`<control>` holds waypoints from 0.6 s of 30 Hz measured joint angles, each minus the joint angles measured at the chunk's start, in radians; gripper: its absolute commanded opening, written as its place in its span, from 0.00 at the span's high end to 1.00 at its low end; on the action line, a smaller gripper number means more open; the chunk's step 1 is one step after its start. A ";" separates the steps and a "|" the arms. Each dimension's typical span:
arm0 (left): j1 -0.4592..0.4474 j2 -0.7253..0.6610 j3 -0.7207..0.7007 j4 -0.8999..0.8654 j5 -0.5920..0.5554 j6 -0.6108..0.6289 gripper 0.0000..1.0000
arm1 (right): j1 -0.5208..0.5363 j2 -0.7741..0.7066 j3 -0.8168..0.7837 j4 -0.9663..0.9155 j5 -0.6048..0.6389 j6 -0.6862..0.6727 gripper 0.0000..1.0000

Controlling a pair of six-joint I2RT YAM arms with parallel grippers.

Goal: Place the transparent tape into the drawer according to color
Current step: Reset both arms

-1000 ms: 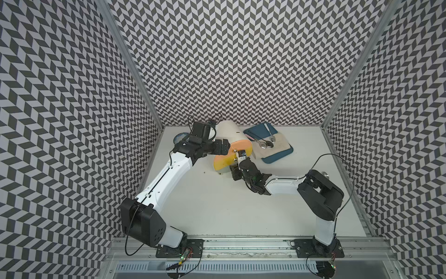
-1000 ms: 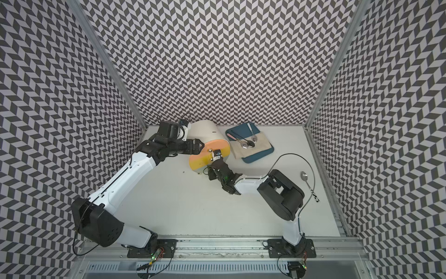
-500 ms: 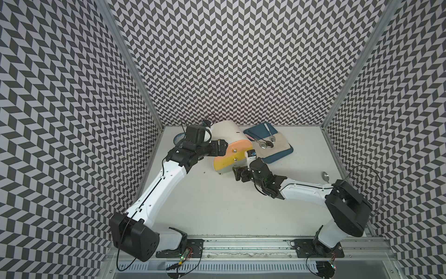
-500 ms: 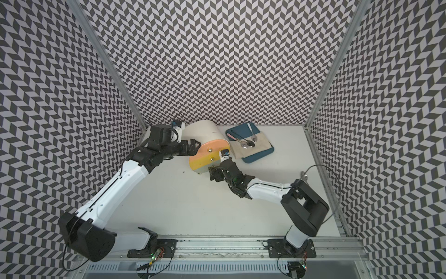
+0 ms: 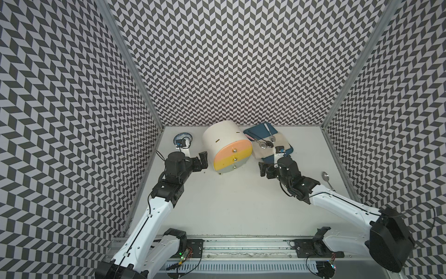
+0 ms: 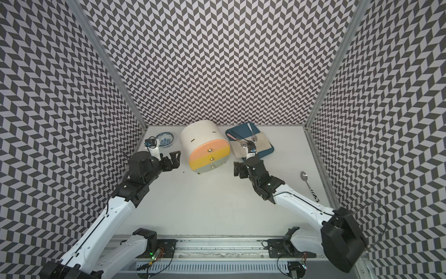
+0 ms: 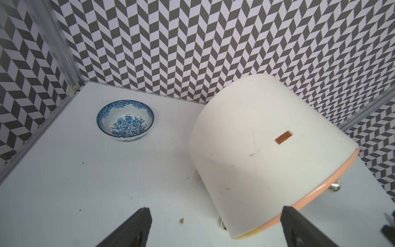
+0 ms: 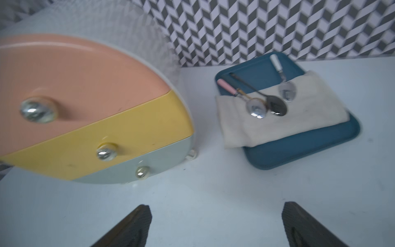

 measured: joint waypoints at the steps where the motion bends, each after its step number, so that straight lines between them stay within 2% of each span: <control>1: 0.003 -0.006 -0.029 0.029 -0.004 0.011 0.00 | -0.036 -0.025 -0.019 0.017 0.019 -0.013 0.00; 4: 0.012 -0.016 -0.113 0.135 -0.020 0.050 0.00 | -0.159 -0.084 -0.096 0.087 0.076 -0.058 0.00; 8: 0.034 -0.012 -0.220 0.295 -0.043 0.106 0.00 | -0.269 -0.072 -0.182 0.237 0.125 -0.140 0.00; 14: 0.092 0.119 -0.254 0.471 -0.052 0.174 0.00 | -0.404 0.104 -0.227 0.467 0.107 -0.209 0.00; 18: 0.126 0.194 -0.271 0.594 -0.053 0.220 0.00 | -0.418 0.192 -0.299 0.647 0.087 -0.247 0.00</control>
